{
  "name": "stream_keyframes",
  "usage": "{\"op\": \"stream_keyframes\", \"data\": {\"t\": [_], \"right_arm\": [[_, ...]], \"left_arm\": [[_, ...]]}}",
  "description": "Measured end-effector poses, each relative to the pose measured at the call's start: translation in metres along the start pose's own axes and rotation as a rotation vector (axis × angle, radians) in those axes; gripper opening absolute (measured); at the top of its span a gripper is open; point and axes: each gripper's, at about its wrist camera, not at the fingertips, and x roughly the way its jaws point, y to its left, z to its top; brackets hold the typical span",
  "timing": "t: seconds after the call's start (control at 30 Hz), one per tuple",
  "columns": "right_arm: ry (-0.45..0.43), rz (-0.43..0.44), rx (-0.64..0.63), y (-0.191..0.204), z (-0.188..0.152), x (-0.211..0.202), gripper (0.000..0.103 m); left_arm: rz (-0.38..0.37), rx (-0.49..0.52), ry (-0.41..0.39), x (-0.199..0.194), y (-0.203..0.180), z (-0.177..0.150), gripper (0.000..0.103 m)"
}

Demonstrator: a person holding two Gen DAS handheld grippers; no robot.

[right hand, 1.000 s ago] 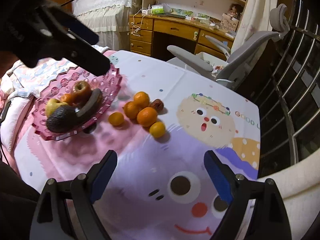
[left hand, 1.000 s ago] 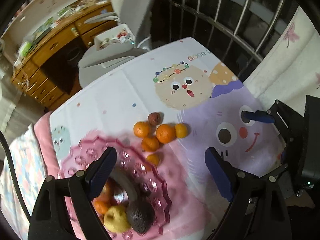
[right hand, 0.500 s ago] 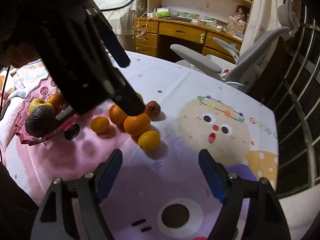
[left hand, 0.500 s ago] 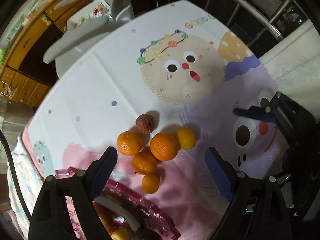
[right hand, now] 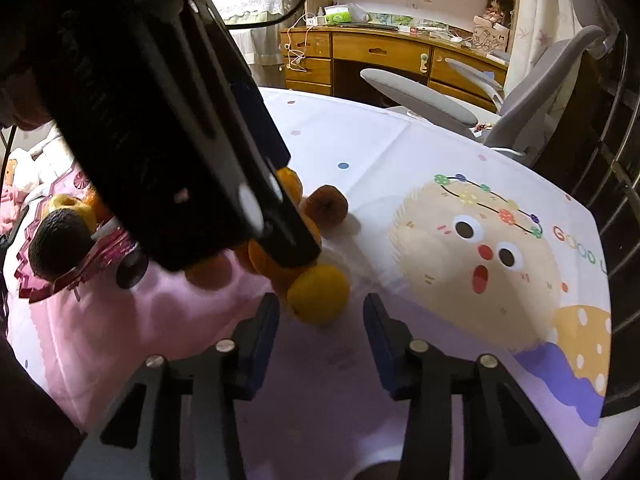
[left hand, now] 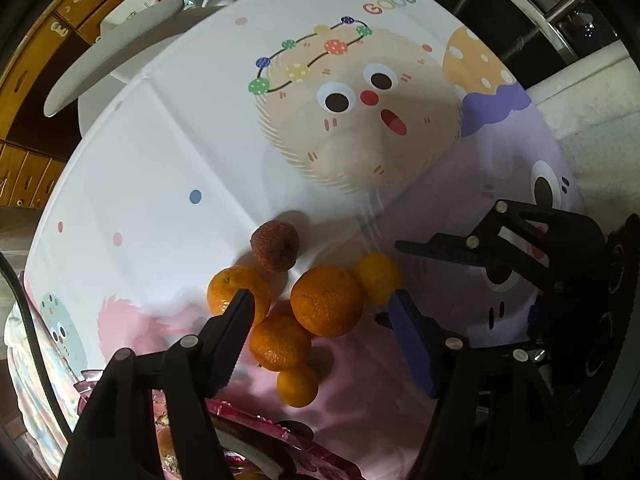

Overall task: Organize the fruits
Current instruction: 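Grasp an orange with the left tool while the right tool grasps a small yellow citrus, then carry the orange with the left tool while the right tool carries the yellow citrus to the bowl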

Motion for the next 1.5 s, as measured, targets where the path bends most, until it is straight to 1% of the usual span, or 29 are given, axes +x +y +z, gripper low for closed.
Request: {"op": "stream_keyframes", "data": {"t": [0.07,0.13,0.23,0.3,0.43,0.7,0.83,0.97,1.0,1.17,1.23,1.27,1.37,1.5], "right_arm": [[0.006,0.006,0.004,0.001,0.000,0.003,0.037],[0.010,0.005,0.006,0.000,0.000,0.006,0.036],[0.007,0.003,0.020,-0.002,0.000,0.008,0.033],[0.011,0.015,0.038,-0.004,0.001,0.008,0.033],[0.016,0.008,0.047,-0.006,-0.001,0.006,0.032],[0.029,-0.030,0.075,-0.016,-0.009,-0.004,0.032],[0.034,-0.037,0.097,-0.019,-0.017,-0.011,0.032],[0.043,-0.052,0.138,-0.025,-0.027,-0.021,0.032],[0.044,-0.055,0.143,-0.026,-0.027,-0.023,0.032],[0.036,-0.072,0.165,-0.030,-0.031,-0.035,0.032],[0.032,-0.078,0.168,-0.031,-0.029,-0.039,0.032],[0.030,-0.079,0.169,-0.030,-0.030,-0.041,0.032],[0.024,-0.080,0.173,-0.027,-0.028,-0.044,0.032],[0.023,-0.076,0.172,-0.024,-0.027,-0.047,0.032]], "left_arm": [[0.004,0.000,0.007,0.004,0.000,0.001,0.066],[0.001,0.000,0.015,0.006,0.001,0.000,0.065],[-0.002,0.004,0.020,0.009,0.001,0.000,0.065],[-0.008,0.006,0.019,0.009,0.001,0.001,0.065],[-0.024,0.024,0.022,0.012,-0.002,0.003,0.065],[-0.024,0.030,0.026,0.013,-0.003,0.002,0.065],[-0.013,0.041,0.029,0.014,-0.006,0.002,0.065],[0.009,0.055,0.035,0.018,-0.017,0.005,0.065],[0.008,0.056,0.048,0.022,-0.020,0.006,0.065],[0.038,0.048,0.076,0.038,-0.028,0.010,0.059],[0.049,0.042,0.080,0.042,-0.029,0.010,0.053],[0.055,0.040,0.081,0.043,-0.030,0.011,0.053],[0.046,0.037,0.076,0.042,-0.031,0.011,0.045],[0.070,0.030,0.070,0.040,-0.036,0.010,0.044]]}}
